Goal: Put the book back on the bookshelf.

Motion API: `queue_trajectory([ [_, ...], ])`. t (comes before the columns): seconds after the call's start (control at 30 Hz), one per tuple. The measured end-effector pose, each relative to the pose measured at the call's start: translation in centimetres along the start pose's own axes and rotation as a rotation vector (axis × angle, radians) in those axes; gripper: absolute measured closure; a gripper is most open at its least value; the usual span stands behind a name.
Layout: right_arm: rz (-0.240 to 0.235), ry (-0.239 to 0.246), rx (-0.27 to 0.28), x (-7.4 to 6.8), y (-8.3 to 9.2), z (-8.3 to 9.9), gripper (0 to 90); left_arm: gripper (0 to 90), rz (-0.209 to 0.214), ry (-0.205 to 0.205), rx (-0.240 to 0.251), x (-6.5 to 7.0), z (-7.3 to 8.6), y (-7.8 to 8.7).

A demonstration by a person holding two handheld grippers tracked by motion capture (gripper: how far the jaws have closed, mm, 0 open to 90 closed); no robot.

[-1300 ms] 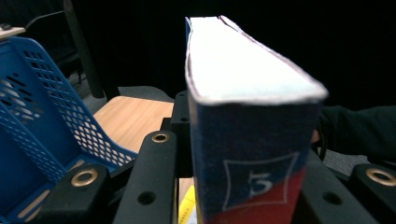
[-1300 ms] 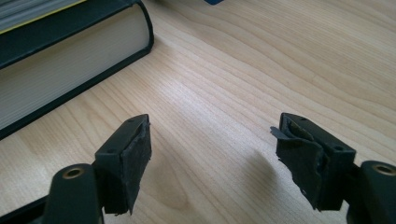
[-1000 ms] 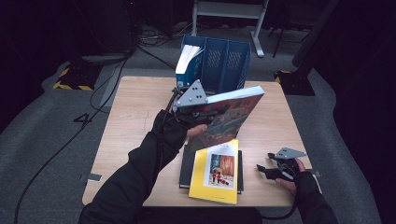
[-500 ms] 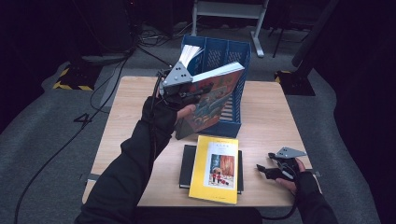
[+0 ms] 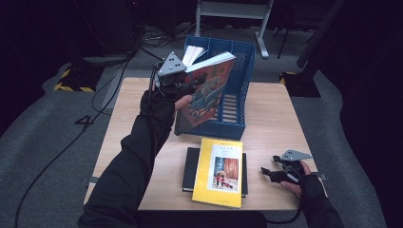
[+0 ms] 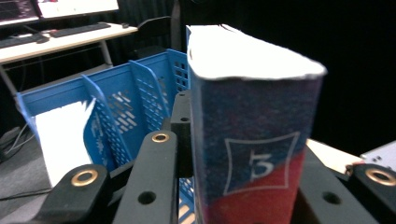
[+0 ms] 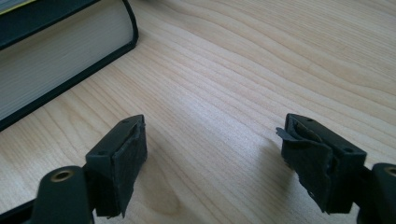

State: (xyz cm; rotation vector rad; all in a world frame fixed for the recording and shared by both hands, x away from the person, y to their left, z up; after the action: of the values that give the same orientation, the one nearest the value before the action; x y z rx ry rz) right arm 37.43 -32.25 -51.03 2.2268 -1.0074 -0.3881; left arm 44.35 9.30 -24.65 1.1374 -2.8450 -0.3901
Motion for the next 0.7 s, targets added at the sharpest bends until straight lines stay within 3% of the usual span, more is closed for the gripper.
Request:
queue_trajectory([
  [0.43,0.0,-0.001,0.001,0.0,0.0,0.0,22.6,73.7,-0.065,0.028,-0.035,-1.1,-0.9,-3.0],
  [0.7,0.001,-0.001,0.002,0.0,0.0,0.0,22.6,73.8,-0.136,0.056,-0.062,-1.7,-1.4,-5.8],
])
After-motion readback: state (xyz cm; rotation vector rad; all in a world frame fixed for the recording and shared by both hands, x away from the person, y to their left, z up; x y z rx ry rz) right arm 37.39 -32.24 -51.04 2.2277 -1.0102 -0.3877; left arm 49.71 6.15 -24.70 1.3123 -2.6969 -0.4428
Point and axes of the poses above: each handheld gripper's, and its own axes: y roughly backward along the jaws, z roughly out of its underside, x roughly to its right, the point moved 1 cm from there along -y, roughly forward along the jaws, and after that the axes turned 1 degree about -z, right-handed, at the moved point
